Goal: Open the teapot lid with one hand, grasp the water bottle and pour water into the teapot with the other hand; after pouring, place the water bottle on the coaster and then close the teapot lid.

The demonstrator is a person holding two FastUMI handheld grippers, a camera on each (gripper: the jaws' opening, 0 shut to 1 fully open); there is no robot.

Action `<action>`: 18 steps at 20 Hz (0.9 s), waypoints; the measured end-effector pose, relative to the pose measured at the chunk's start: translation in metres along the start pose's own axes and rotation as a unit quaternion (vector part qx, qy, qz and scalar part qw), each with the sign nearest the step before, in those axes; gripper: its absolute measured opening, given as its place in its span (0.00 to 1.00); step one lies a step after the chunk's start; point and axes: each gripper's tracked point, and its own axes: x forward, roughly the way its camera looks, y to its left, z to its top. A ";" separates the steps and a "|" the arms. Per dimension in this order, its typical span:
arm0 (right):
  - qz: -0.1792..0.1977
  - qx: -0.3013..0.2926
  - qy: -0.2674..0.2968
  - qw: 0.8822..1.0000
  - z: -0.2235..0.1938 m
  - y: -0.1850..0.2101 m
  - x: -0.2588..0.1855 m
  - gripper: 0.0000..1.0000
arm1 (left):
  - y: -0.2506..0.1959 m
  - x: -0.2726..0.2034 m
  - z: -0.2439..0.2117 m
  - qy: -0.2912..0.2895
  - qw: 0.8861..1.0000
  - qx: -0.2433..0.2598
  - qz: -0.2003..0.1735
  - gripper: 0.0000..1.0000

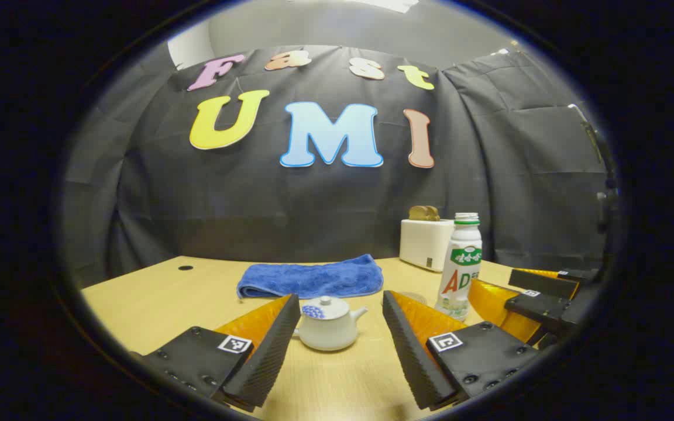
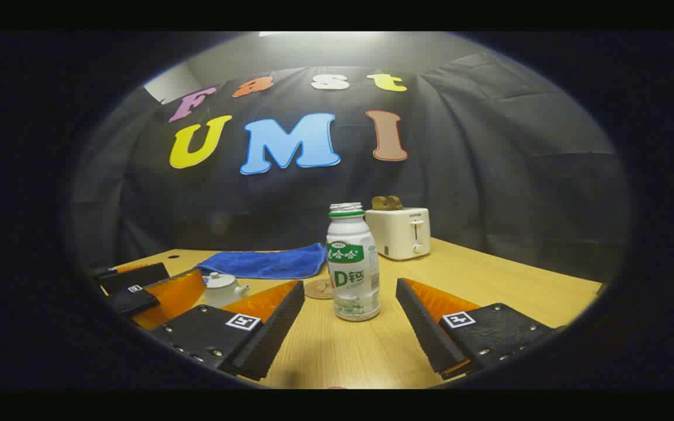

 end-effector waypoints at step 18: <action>0.018 -0.034 -0.007 0.999 0.012 -0.001 0.008 0.97 | 0.011 0.104 -0.022 0.050 0.998 0.021 0.019 0.70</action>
